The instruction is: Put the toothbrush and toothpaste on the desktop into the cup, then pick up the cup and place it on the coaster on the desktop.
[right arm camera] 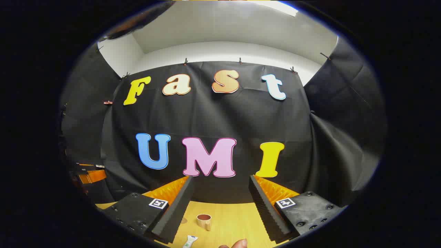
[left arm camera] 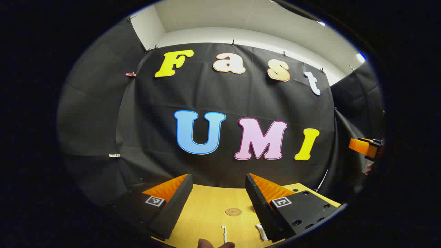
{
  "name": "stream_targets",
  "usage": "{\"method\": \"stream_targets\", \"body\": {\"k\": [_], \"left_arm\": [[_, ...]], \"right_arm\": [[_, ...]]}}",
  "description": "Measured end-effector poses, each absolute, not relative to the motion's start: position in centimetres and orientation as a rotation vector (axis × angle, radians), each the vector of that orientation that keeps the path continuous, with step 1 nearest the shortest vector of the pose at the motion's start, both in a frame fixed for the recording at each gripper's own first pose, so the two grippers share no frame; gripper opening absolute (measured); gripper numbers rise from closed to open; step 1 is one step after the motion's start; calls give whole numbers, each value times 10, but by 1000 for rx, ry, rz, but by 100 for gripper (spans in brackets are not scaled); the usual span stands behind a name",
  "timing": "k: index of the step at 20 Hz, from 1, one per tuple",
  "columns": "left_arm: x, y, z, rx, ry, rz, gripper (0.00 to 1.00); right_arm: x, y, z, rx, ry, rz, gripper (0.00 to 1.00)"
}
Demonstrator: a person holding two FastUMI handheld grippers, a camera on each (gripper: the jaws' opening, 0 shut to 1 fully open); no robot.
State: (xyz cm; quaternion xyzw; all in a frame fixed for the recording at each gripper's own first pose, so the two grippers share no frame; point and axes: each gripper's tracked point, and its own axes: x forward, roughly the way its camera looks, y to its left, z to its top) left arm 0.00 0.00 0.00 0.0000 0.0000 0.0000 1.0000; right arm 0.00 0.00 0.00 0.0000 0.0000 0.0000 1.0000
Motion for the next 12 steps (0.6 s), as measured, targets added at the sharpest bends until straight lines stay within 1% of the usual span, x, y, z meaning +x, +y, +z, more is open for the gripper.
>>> {"method": "stream_targets", "body": {"k": [1, 12], "left_arm": [[0, 0, -1, 4, 5, 1, 97], [3, 6, -15, 14, 41, 18, 97]], "right_arm": [[0, 0, -1, -2, 2, -1, 97], [9, 22, -23, 11, 52, 45, 98]]}}
